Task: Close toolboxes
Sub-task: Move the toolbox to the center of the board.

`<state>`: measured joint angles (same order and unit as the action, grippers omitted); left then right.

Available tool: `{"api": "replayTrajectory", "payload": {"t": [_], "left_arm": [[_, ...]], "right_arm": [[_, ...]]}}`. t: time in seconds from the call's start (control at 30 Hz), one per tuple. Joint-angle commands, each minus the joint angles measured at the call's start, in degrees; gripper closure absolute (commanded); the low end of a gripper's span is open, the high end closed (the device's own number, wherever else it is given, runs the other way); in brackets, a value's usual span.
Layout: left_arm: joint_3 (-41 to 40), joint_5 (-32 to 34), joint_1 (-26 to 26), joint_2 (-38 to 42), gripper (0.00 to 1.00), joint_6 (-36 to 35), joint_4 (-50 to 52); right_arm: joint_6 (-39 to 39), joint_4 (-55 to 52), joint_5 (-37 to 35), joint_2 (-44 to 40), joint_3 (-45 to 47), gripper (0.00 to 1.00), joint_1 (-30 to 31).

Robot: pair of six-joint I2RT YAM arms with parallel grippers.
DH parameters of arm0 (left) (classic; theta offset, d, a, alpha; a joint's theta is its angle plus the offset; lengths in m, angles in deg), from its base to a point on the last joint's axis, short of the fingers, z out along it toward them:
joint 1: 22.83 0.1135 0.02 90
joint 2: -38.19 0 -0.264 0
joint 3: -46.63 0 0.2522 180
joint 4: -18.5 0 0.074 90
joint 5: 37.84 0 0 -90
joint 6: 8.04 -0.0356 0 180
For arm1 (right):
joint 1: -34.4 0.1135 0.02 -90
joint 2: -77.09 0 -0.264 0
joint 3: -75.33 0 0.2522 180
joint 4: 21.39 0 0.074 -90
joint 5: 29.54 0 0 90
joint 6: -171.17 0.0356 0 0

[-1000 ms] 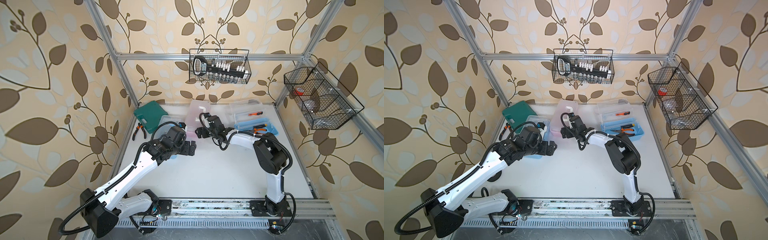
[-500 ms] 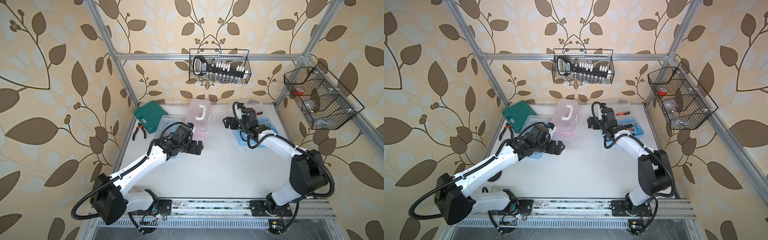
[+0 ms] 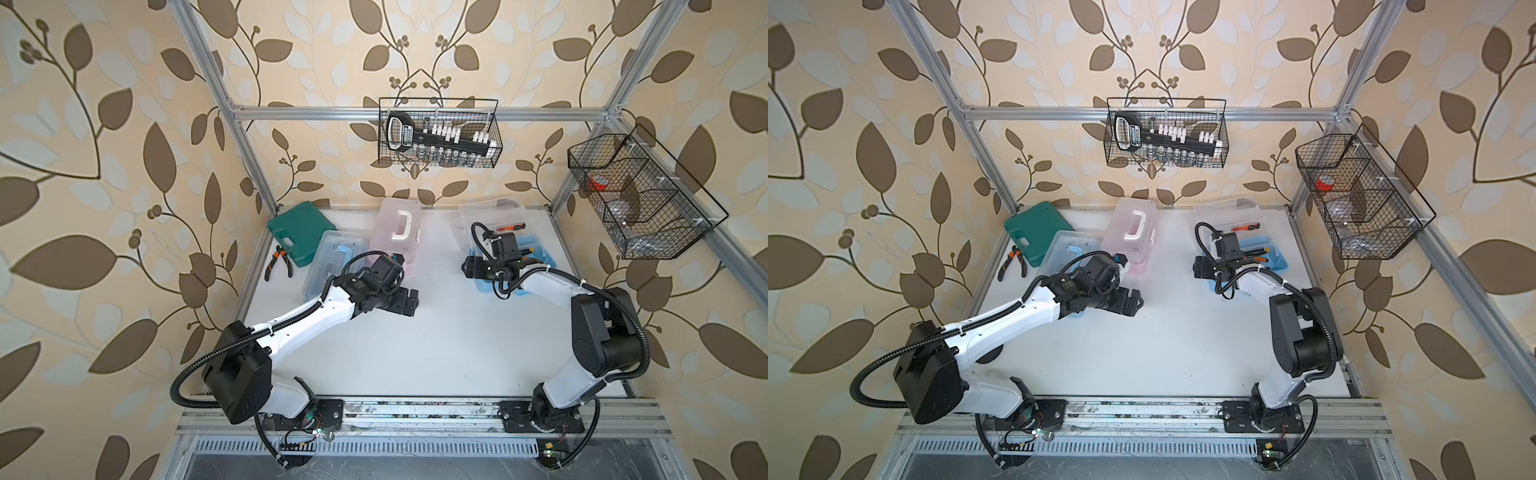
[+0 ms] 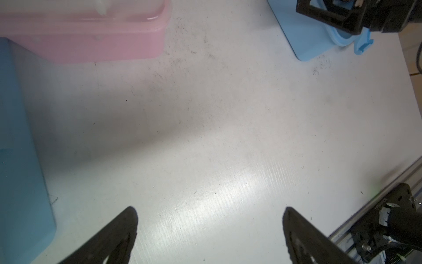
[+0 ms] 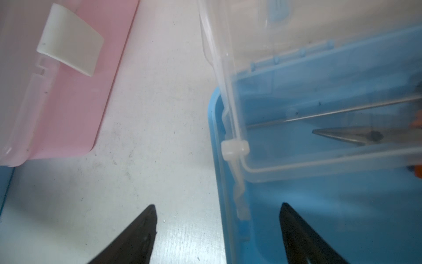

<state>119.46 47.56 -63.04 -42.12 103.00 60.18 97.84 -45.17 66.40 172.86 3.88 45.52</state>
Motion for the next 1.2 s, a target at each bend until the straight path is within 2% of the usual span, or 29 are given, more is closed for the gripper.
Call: {"api": "replayTrajectory", "payload": {"t": [0.0, 0.37, 0.53, 0.67, 0.83, 1.0, 1.1, 1.17], "left_arm": [[2.27, -0.68, -0.38, -0.19, 0.01, 0.32, -1.12], [1.16, -0.52, -0.4, 0.41, 0.01, -0.05, -1.16], [0.25, 0.04, -0.42, 2.15, 0.01, -0.5, -0.51], [-0.74, 1.32, -0.4, 4.67, 0.01, -0.26, 0.86], [-2.5, 2.06, -0.4, 8.96, 0.01, 0.13, 1.31], [-3.08, 2.07, -0.4, 9.67, 0.01, 0.21, 1.14], [-2.95, 1.35, -0.4, 8.7, 0.01, 0.18, 0.69], [-2.91, 0.47, -0.4, 8.05, 0.01, 0.25, 0.2]], "right_arm": [[0.65, -0.34, 2.92, -0.16, 1.79, 0.2, 1.76], [6.68, -0.13, 5.22, -1.13, 3.09, 0.2, 15.76], [9.99, 0.88, 6.52, 1.5, -1.76, 0.2, 23.16], [11.02, -0.35, 7.18, 5.17, -7.64, 0.19, 26.72], [9.97, -4.13, 5.73, 6.52, -12.81, 0.19, 27.51], [6.94, -9.33, -0.33, 3.03, -14.61, 0.19, 27.08], [5.79, -11.13, -4.56, -0.91, -14.06, 0.2, 24.21], [4.88, -11.72, -5.16, -3.12, -13.83, 0.21, 19.87]]}}
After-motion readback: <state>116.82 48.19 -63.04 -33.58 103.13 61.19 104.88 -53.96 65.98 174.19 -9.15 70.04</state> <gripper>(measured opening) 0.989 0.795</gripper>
